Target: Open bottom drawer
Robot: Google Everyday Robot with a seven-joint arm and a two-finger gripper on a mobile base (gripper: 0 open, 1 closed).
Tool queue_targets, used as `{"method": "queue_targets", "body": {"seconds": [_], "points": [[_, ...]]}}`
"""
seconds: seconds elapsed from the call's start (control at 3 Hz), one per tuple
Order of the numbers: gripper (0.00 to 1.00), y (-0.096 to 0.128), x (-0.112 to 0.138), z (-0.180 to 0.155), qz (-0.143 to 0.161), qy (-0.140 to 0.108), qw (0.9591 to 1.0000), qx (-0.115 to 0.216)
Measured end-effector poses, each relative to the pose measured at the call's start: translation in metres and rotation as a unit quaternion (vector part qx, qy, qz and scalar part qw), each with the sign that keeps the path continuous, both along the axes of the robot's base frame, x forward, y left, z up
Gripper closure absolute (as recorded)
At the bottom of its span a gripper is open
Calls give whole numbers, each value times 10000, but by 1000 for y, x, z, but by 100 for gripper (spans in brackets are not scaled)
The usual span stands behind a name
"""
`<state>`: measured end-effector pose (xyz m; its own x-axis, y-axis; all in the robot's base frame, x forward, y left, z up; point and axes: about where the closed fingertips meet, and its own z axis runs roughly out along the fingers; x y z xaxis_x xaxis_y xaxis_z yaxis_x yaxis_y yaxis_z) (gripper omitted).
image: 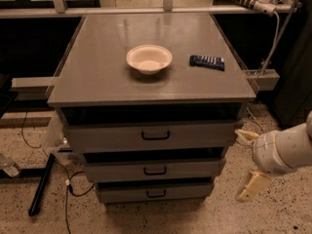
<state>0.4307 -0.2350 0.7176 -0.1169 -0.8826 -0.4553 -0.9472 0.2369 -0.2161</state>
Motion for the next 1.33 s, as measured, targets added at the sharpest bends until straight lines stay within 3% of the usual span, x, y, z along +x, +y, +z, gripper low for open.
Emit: {"method": "queue_targets", "body": {"seconds": [0.33,0.67,1.0,1.33], "points": [[0,0,17,-52,2,-64,9998,184],[0,1,32,-103,32,-315,9983,495],[0,4,42,-145,194,-521,9944,895],[0,2,47,-188,117,-376,9939,1032]]}}
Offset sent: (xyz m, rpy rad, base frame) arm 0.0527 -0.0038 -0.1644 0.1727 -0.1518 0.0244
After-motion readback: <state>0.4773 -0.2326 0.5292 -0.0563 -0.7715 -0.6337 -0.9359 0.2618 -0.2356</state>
